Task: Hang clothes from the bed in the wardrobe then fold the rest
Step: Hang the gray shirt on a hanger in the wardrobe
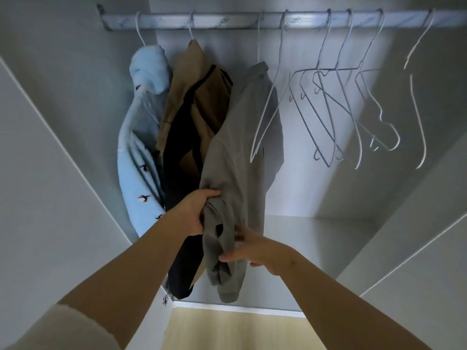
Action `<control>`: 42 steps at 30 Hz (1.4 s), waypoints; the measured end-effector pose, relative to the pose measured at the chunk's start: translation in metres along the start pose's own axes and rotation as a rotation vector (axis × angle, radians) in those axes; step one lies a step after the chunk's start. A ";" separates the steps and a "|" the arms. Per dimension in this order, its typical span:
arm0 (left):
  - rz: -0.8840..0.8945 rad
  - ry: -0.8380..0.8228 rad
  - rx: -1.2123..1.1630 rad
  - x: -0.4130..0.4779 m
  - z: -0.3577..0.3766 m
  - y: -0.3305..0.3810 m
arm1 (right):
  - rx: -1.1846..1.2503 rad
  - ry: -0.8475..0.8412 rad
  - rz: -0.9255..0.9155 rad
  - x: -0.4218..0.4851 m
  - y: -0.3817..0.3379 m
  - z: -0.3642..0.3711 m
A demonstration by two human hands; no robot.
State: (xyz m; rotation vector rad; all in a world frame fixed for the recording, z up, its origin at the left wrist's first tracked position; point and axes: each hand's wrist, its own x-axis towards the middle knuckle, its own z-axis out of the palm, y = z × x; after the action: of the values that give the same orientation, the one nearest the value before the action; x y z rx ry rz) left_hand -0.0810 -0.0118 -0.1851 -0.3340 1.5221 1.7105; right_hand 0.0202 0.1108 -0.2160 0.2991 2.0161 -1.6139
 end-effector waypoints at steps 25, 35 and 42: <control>0.399 -0.277 0.509 -0.019 -0.014 -0.020 | 0.749 0.770 -0.137 -0.022 -0.013 0.017; 0.248 -0.124 0.302 -0.029 -0.009 -0.014 | 0.807 0.847 -0.045 -0.032 -0.009 0.011; 0.270 -0.147 0.335 -0.056 0.023 -0.040 | 0.663 0.784 0.003 -0.059 0.001 0.035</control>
State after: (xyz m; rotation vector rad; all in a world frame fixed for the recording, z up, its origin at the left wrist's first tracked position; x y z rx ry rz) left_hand -0.0100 -0.0146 -0.1704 0.1751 1.7662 1.6005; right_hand 0.0786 0.0870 -0.1903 1.3493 1.8612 -2.3737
